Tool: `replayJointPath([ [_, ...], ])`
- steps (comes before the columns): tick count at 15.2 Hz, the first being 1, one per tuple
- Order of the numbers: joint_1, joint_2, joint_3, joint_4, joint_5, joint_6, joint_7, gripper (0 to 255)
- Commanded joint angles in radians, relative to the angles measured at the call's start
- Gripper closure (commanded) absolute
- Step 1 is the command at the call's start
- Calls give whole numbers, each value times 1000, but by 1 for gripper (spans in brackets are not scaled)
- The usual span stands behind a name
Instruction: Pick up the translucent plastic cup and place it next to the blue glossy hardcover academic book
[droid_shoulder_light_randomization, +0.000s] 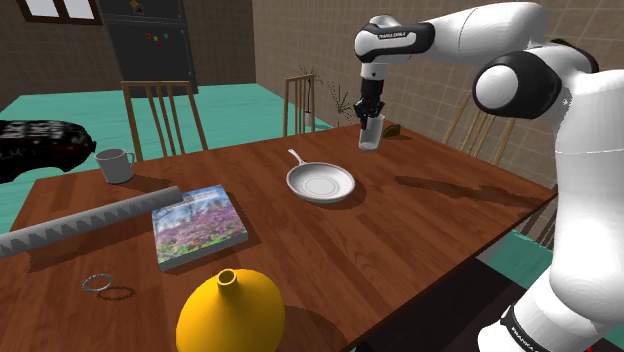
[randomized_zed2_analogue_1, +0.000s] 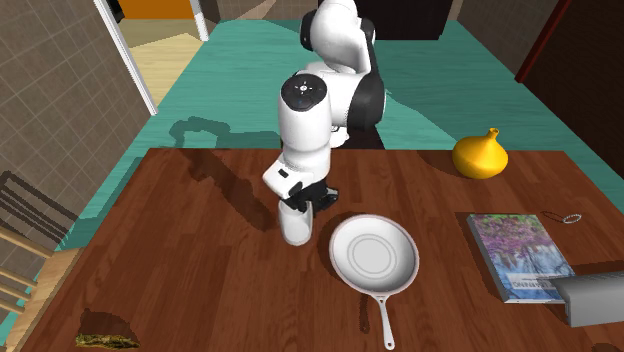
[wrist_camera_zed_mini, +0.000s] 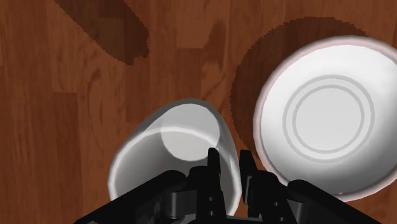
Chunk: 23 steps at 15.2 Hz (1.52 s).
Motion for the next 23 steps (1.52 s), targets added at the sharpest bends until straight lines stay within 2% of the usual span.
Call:
replayJointPath([
  [1,-3,3,0,30,0,-26,0,255],
  [11,-19,52,1,245,7,-192,4,255],
  [15,-31,97,3,377,13,-278,7,255],
  [18,-47,161,7,530,21,-367,11,255],
  [19,-49,166,7,540,21,-372,11,255],
  [21,6,42,5,331,6,-287,41,255],
  [23,49,-36,10,205,-5,-238,76,255],
])
